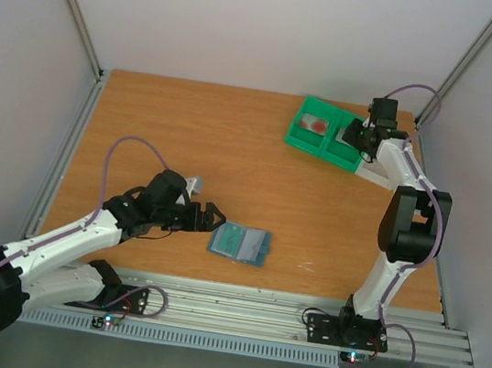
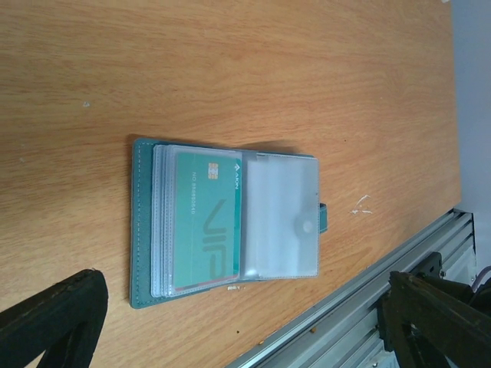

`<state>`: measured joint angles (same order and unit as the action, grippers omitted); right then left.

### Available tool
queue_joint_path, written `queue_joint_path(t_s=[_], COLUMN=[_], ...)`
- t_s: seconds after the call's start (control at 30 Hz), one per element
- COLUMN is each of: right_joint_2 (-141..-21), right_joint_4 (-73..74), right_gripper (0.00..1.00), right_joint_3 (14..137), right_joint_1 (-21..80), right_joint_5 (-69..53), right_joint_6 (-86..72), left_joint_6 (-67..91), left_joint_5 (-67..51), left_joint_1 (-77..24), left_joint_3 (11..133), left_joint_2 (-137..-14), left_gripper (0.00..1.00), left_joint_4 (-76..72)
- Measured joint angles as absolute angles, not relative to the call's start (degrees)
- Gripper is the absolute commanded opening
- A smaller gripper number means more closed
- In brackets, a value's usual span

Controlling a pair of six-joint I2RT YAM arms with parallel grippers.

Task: Take the credit cards out of the card holder

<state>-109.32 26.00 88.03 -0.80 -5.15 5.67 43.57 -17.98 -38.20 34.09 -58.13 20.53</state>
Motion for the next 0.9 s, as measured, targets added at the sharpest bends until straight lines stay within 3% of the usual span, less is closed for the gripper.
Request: queue_joint_path(t_s=[0.9], right_joint_2=[-124.73], right_joint_4=[29.43], right_gripper=[0.01], right_joint_3=[103.46], right_joint_1=[-2.68], right_joint_5=[-12.32], right_joint_6=[7.60], left_joint_6=[41.52], left_joint_5=[-19.09], left_joint_1=[-37.30], left_joint_3=[36.69], left_joint_2=[-58.24], left_gripper=[0.98], left_joint_4=[21.06])
